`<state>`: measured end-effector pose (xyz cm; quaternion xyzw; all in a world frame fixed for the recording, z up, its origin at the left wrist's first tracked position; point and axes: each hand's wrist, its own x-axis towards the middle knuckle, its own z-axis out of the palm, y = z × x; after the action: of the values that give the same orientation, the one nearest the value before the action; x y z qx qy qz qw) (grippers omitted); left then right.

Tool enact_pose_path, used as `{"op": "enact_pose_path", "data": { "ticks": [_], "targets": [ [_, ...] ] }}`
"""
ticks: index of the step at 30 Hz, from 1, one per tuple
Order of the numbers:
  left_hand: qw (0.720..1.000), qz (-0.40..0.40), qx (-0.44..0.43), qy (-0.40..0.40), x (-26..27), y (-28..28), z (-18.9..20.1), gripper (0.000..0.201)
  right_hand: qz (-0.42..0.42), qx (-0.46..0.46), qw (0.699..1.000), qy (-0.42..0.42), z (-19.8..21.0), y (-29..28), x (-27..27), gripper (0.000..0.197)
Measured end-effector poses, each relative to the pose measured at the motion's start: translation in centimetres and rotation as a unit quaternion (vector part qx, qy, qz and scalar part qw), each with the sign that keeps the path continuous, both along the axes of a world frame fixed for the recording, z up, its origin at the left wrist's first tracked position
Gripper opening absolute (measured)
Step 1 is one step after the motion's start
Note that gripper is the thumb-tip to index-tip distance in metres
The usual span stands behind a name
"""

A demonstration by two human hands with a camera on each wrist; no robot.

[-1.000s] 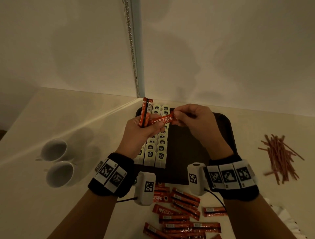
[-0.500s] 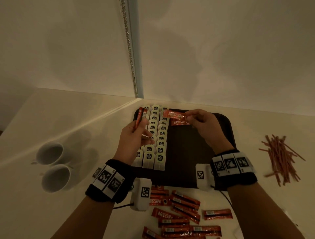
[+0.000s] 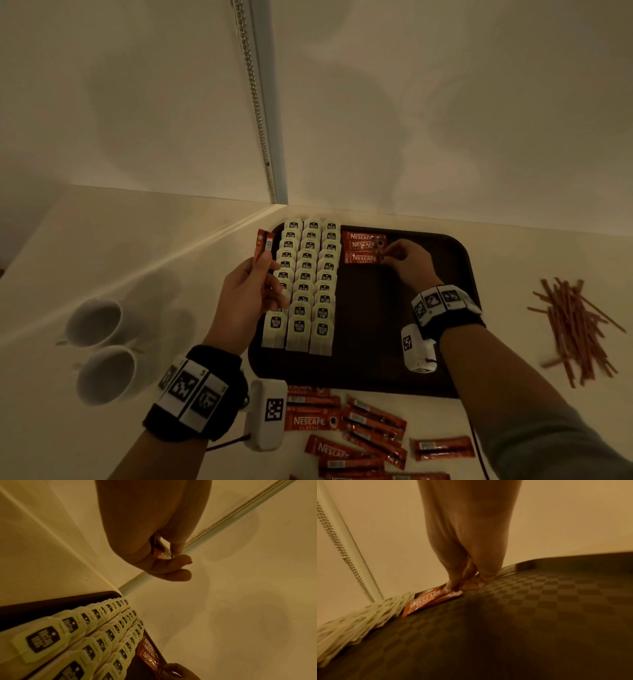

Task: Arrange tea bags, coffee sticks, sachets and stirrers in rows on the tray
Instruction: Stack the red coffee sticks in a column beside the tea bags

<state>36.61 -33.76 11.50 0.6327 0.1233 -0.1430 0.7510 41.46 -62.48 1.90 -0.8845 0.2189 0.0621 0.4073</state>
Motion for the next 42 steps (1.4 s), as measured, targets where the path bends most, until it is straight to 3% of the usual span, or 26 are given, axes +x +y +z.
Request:
{"op": "enact_pose_path", "data": {
  "ticks": [18, 23, 27, 31, 34, 36, 39, 42],
  "targets": [
    [1.000, -0.004, -0.005, 0.029, 0.7, 0.1, -0.4, 0.018, -0.059, -0.017, 0.998, 0.019, -1.3, 1.2, 1.4, 0.023],
    [0.999, -0.022, 0.045, 0.018, 1.0, -0.2, -0.8, 0.010, -0.058, -0.033, 0.997, 0.024, -1.4, 1.1, 1.4, 0.027],
    [0.992, -0.050, 0.112, -0.031, 1.3, -0.2, -1.2, 0.017, -0.070, -0.037, 0.997, 0.007, -0.6, 1.2, 1.2, 0.029],
    [0.985, -0.037, 0.139, -0.097, 1.9, -0.7, -0.3, 0.020, -0.009, 0.078, 0.991, -0.105, 4.0, 3.9, 0.2, 0.019],
    [0.980, -0.042, 0.146, -0.130, 2.5, -1.4, 0.7, 0.021, 0.133, 0.234, 0.956, -0.114, 8.2, 7.1, -1.6, 0.016],
    [0.975, -0.043, 0.151, -0.156, 2.7, -1.8, 1.3, 0.026, 0.182, 0.282, 0.935, -0.115, 9.5, 8.4, -2.5, 0.014],
    [0.962, -0.040, 0.166, -0.214, 2.6, -1.7, 2.0, 0.031, 0.158, 0.370, 0.907, -0.124, 9.8, 9.1, -3.3, 0.013],
    [0.959, -0.043, 0.126, -0.249, 2.0, -1.4, 2.5, 0.030, 0.153, 0.443, 0.874, -0.127, 9.6, 9.2, -3.8, 0.014]
  ]
}}
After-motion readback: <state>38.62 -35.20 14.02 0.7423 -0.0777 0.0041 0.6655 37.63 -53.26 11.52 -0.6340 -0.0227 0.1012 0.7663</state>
